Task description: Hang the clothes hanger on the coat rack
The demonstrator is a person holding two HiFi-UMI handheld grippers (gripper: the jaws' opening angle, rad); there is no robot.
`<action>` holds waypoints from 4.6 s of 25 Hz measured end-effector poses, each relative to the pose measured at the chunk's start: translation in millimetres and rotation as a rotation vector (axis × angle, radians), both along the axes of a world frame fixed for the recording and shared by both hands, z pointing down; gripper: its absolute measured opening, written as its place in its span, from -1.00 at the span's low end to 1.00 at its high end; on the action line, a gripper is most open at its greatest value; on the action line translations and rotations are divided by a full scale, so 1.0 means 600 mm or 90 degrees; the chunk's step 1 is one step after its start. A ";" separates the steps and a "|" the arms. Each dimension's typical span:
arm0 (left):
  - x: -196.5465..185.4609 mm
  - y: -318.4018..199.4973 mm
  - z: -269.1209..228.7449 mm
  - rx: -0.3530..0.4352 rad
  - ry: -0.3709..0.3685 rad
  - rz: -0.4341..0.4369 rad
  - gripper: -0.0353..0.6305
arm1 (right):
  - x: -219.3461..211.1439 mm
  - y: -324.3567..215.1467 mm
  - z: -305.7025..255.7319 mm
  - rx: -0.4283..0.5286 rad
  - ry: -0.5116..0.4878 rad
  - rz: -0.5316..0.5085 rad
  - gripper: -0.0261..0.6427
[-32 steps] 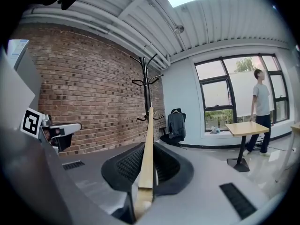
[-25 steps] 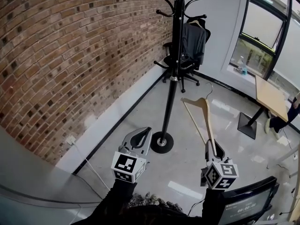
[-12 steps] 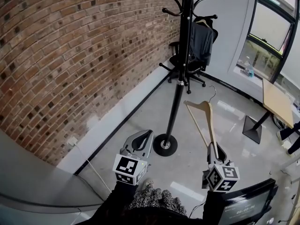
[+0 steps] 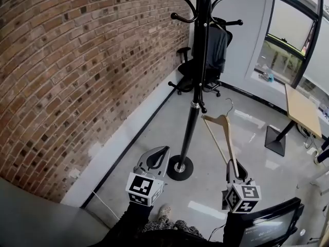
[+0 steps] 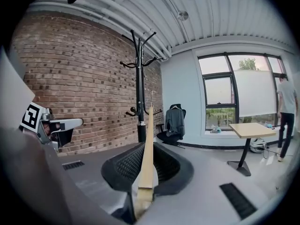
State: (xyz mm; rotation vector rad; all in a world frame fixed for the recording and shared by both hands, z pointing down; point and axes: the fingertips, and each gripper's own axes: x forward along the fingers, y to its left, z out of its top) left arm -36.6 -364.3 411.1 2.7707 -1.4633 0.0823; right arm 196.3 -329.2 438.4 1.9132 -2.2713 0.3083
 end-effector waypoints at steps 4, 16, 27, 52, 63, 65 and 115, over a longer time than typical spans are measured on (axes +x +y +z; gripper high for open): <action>-0.005 -0.064 -0.008 0.005 0.004 0.011 -0.88 | -0.003 -0.051 -0.002 -0.002 0.005 0.015 -0.75; -0.010 -0.180 -0.016 0.013 0.006 0.049 -0.88 | -0.027 -0.158 0.011 -0.010 0.030 0.032 -0.75; -0.004 -0.219 -0.010 0.002 0.003 0.034 -0.88 | -0.029 -0.225 0.054 -0.031 0.040 0.002 -0.75; 0.017 -0.231 -0.008 0.001 -0.004 -0.002 -0.88 | -0.031 -0.274 0.146 -0.072 0.048 -0.056 -0.74; 0.035 -0.229 -0.009 0.007 -0.006 0.017 -0.88 | -0.027 -0.279 0.137 -0.044 0.053 -0.065 -0.74; 0.035 -0.230 -0.011 0.007 -0.007 0.016 -0.88 | -0.028 -0.278 0.135 -0.047 0.055 -0.070 -0.74; 0.059 -0.247 -0.028 0.026 -0.006 0.029 -0.88 | 0.017 -0.251 -0.089 0.148 0.035 -0.040 -0.89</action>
